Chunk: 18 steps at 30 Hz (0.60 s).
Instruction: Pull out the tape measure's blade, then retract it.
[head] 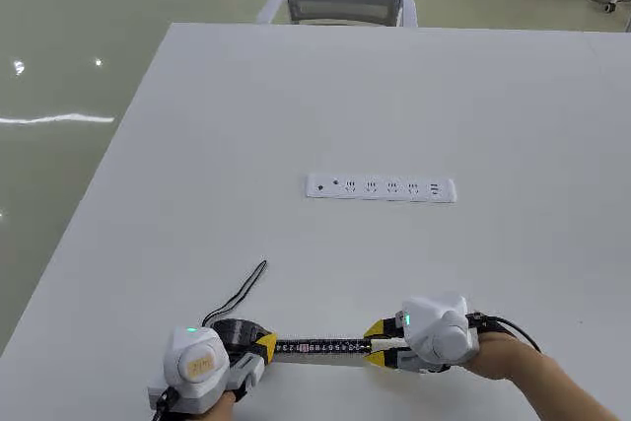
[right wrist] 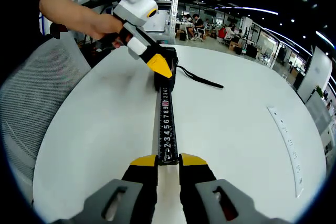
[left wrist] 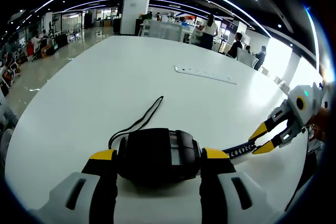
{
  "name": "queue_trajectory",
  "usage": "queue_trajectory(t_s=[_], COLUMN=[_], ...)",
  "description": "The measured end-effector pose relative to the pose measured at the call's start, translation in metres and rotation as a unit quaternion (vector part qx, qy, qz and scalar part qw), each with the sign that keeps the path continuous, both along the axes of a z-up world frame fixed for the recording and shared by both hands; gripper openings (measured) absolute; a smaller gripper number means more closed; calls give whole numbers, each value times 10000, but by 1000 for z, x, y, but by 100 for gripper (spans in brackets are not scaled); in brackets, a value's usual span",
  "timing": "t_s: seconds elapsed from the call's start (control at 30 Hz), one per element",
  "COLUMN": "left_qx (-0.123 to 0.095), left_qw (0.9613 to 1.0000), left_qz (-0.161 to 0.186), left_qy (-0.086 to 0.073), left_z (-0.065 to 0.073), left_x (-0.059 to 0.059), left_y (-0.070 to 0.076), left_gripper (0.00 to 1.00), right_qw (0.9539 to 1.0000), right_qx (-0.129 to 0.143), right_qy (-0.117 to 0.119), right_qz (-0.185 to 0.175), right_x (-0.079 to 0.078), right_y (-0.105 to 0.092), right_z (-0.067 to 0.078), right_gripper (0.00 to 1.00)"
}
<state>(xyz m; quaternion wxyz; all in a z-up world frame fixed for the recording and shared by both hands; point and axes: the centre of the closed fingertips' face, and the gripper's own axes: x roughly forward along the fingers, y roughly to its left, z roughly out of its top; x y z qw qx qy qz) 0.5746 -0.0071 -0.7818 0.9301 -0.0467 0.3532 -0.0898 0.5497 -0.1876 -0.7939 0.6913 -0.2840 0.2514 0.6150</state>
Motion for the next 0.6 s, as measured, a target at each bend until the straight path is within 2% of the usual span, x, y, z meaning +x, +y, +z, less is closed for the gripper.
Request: queue_trajectory(t_s=[0.6], left_qx=[-1], left_qw=[10000], left_qz=[-19], left_qy=[0], left_z=[1], left_x=[0], left_y=[0], left_gripper=[60], right_qw=[10000], right_qx=[43], right_qy=[9], right_qz=[27], right_x=[0], right_y=[7], right_z=[2], right_gripper=[14])
